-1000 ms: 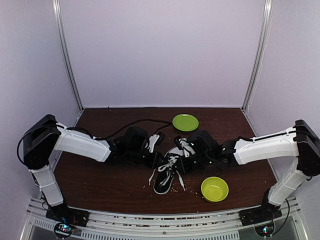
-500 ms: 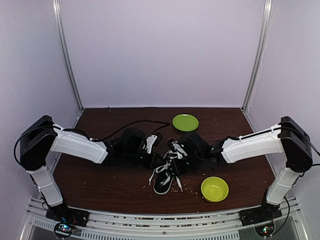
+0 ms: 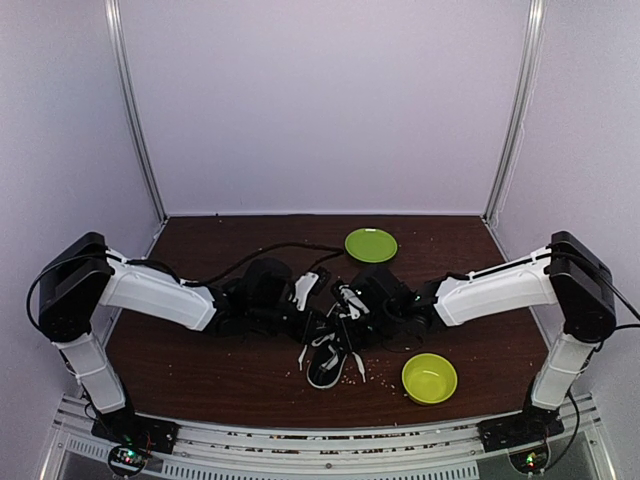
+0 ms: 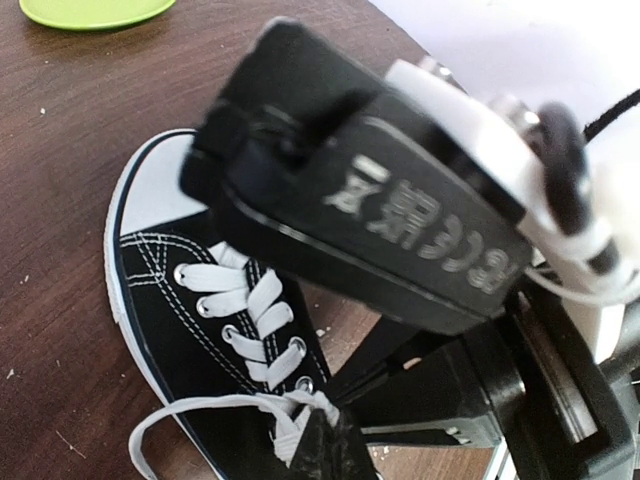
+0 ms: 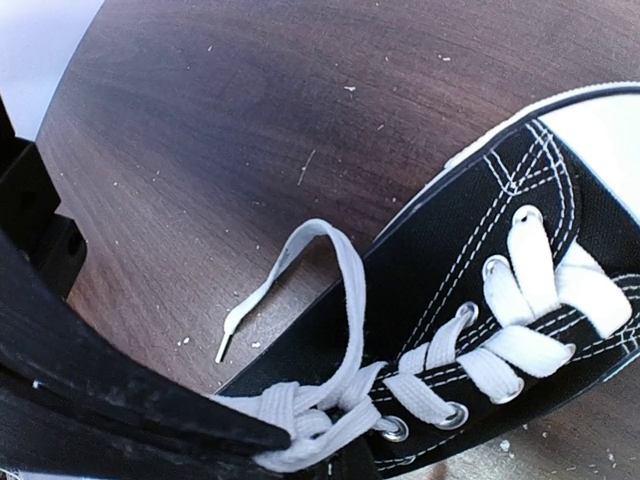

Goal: Tie the shoes

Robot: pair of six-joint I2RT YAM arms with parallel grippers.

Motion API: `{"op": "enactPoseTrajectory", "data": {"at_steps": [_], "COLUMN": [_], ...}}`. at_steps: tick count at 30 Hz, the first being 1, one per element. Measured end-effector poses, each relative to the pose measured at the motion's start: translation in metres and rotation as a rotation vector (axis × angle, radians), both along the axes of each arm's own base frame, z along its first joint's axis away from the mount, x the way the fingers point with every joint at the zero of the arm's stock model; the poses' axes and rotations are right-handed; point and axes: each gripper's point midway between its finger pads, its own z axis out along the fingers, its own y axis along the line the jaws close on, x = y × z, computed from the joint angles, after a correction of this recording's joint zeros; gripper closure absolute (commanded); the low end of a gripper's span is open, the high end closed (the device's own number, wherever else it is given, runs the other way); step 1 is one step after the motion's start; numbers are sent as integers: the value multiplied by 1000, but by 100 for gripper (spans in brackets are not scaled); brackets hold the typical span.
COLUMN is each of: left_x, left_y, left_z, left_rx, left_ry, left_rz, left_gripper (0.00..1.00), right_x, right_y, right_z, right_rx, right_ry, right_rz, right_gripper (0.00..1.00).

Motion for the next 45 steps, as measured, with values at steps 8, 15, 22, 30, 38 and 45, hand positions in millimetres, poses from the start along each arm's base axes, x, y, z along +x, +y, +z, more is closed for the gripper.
{"op": "enactPoseTrajectory", "data": {"at_steps": [8, 15, 22, 30, 38, 45], "left_x": [-14, -24, -21, 7, 48, 45], "left_y": [6, 11, 13, 29, 32, 24], "left_z": [-10, -15, -16, 4, 13, -23], "left_rx": [27, 33, 48, 62, 85, 180], "left_ry": [-2, 0, -7, -37, -19, 48], "left_rz": [-26, -41, -19, 97, 168, 82], "left_gripper": [100, 100, 87, 72, 72, 73], "right_x": [4, 5, 6, 5, 5, 5], "right_y": [0, 1, 1, 0, 0, 0], "right_z": [0, 0, -1, -5, -6, -6], "right_rx": [16, 43, 53, 63, 68, 68], "right_ry": [11, 17, 14, 7, 5, 4], "right_rz": [-41, -64, -66, -67, -67, -67], "right_gripper": [100, 100, 100, 100, 100, 100]}}
